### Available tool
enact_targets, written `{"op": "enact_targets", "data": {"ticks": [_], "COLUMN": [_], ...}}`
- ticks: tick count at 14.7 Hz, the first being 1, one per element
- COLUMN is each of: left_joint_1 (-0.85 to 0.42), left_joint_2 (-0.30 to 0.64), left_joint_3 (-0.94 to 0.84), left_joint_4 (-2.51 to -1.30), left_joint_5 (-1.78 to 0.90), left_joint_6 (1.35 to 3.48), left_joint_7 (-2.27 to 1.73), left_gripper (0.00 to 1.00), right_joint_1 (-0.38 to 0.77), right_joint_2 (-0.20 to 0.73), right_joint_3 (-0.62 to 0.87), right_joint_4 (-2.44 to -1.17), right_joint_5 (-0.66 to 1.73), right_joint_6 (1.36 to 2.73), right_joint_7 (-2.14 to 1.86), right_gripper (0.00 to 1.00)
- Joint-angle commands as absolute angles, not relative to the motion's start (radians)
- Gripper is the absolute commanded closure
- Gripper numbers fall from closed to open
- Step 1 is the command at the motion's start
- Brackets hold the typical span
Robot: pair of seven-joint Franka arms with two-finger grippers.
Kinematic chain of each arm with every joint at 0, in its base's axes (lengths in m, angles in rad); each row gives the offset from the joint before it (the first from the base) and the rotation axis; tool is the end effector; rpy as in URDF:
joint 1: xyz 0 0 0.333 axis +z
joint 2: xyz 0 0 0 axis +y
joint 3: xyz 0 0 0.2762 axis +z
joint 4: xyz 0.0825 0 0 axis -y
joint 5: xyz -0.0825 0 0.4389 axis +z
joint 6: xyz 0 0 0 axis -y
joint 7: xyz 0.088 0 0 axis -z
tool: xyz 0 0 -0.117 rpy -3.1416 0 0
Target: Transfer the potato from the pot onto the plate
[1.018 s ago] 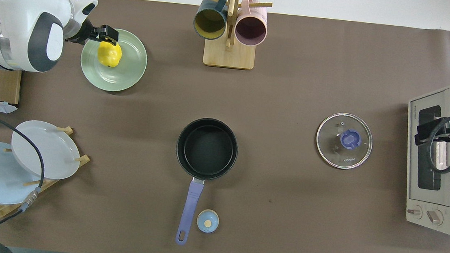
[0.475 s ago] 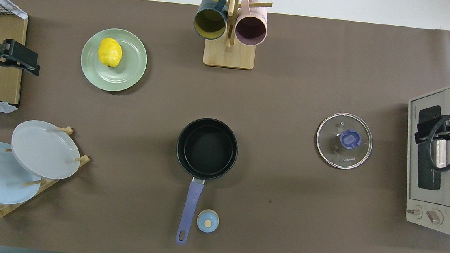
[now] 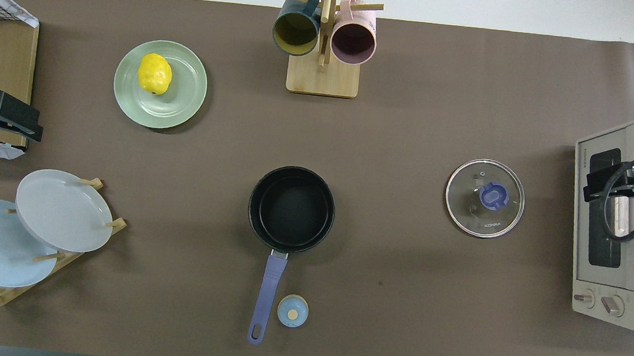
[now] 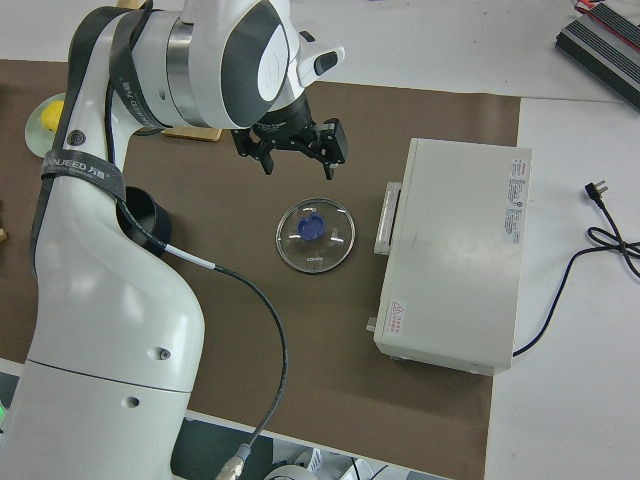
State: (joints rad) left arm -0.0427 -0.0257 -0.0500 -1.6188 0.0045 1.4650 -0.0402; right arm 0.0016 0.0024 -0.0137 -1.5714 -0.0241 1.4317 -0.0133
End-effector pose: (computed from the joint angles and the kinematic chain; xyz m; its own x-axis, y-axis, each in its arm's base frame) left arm 0.5858 -0.0542 0.5566 0.9905 -0.0511 -0.1274 -0.0529 -0.9985 -0.0109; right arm 0.5928 -0.0103 0.5619 0.9899 -0.0020 -0.1419 0.0011 -0.9998 0.0223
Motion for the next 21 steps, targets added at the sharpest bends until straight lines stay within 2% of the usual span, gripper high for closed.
{"op": "enact_targets", "data": {"ticks": [1,5,10,21], "left_joint_1": [-0.035,-0.015,0.000,0.008], "left_joint_2": [-0.057,-0.012,-0.055,-0.044], "left_joint_3": [-0.055,-0.058,-0.064,-0.064], "left_joint_4": [-1.643,-1.537,-1.635,-1.624], "left_joint_5": [-0.006,-0.041,-0.041,-0.040], "left_joint_6": [1.500,1.450,1.494,1.526], "left_joint_7": [-0.026,-0.029,0.000,0.026], "left_gripper": [0.00,0.00,0.00,0.00], "right_joint_1": [0.000,0.000,0.000,0.002], "right_joint_2": [0.002,0.002,0.002,-0.005], "right_joint_3": [-0.012,-0.012,-0.012,-0.012], "right_joint_4": [-1.562,-1.562,-1.562,-1.568], "right_joint_5": [-0.018,-0.018,-0.018,-0.018], "right_joint_6": [1.433,1.434,1.434,1.436], "right_joint_7": [0.009,0.009,0.009,0.011], "right_gripper": [0.00,0.00,0.00,0.00]}}
